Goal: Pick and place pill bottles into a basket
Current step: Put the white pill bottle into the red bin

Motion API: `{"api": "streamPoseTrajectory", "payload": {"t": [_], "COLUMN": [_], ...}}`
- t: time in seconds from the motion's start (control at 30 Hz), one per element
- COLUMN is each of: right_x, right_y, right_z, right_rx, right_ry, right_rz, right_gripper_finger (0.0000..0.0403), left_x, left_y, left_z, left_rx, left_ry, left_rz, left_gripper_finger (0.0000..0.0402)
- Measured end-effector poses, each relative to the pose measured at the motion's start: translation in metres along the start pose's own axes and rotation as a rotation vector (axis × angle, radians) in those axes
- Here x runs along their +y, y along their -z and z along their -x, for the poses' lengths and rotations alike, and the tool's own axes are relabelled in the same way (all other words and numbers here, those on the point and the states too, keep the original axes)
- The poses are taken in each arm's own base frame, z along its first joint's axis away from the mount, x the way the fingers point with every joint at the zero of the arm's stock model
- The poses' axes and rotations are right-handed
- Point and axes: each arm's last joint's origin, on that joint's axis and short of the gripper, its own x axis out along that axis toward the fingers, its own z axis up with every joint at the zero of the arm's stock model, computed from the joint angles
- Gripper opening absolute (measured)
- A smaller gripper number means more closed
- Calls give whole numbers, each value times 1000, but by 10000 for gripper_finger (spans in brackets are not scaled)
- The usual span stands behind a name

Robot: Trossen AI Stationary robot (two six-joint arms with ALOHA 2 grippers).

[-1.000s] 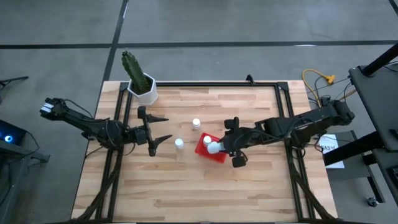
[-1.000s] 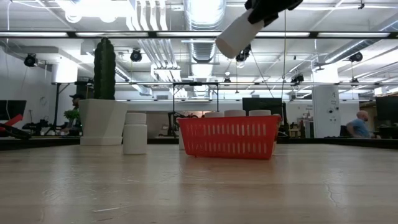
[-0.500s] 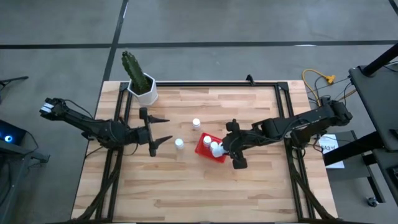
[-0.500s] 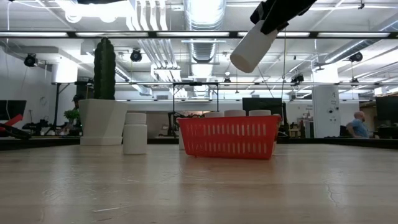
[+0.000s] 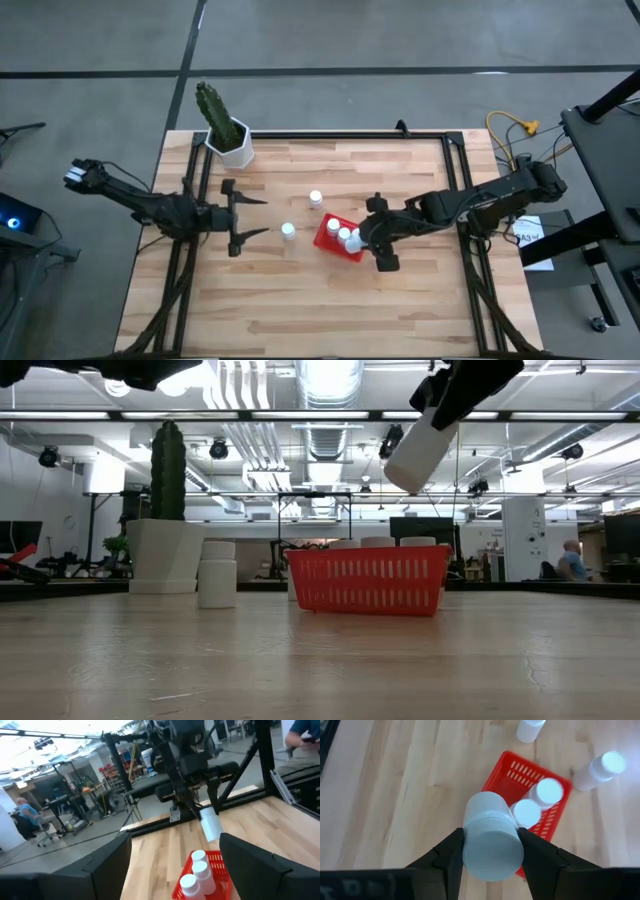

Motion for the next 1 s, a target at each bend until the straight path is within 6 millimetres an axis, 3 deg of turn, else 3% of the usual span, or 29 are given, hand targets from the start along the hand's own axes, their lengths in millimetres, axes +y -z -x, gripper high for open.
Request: {"api": "streamPoseTrajectory", "payload": {"t": [0.3, 0.5, 1.0], "right_x": [0, -1, -8], "right_y": [1, 0, -36], "right_z": [-1, -19, -45], "right_rx": [7, 75, 322], "right_ry": [-32, -64, -70], "right_rz": [-47, -54, -14], "right_gripper_finger": [152, 153, 151], "left_x": [6, 5, 4], "left_y": [7, 10, 12], "left_z": [14, 13, 12], "left_rx": [-21, -9, 0], "left_ry": [-43, -41, -43], "left_rz": [18, 13, 7], "left_gripper_finger": [283, 283, 283]}}
